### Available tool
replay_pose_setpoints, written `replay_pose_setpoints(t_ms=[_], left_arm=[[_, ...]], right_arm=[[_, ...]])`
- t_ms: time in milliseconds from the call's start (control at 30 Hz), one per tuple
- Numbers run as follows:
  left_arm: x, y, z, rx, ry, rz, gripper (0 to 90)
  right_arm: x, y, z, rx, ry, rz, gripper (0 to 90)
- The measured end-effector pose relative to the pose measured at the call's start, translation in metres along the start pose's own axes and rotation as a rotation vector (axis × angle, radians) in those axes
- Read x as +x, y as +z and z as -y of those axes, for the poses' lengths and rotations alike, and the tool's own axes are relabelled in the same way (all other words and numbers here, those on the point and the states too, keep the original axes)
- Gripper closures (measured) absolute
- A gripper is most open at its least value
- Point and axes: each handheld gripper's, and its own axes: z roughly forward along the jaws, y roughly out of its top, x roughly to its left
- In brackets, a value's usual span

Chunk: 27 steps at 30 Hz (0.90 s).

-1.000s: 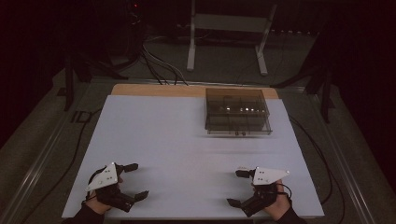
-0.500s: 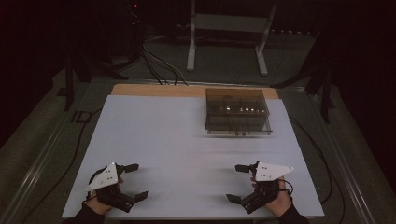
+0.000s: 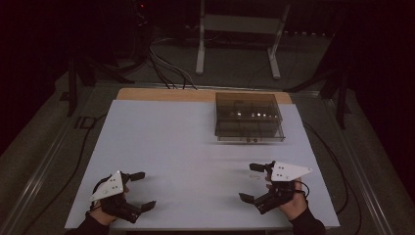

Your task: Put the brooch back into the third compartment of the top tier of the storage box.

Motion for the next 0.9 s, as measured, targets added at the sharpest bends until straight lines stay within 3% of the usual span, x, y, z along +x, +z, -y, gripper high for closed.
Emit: replay_pose_setpoints(t_ms=[267, 400, 600, 900], left_arm=[[0.000, -0.001, 0.000, 0.000, 0.002, -0.003, 0.5], [0.000, -0.001, 0.000, -0.002, 0.000, -0.003, 0.5], [0.000, -0.001, 0.001, -0.002, 0.000, -0.005, 0.5], [0.000, -0.001, 0.000, -0.002, 0.000, -0.004, 0.5]], right_arm=[[-0.013, -0.001, -0.004, -0.047, 0.002, 0.055, 0.0], [-0.019, -0.002, -0.005, -0.079, 0.031, 0.055, 0.0], [-0.033, -0.002, -0.002, -0.046, 0.057, 0.120, 0.0], [-0.052, 0.001, 0.007, -0.022, 0.127, 0.161, 0.0]])
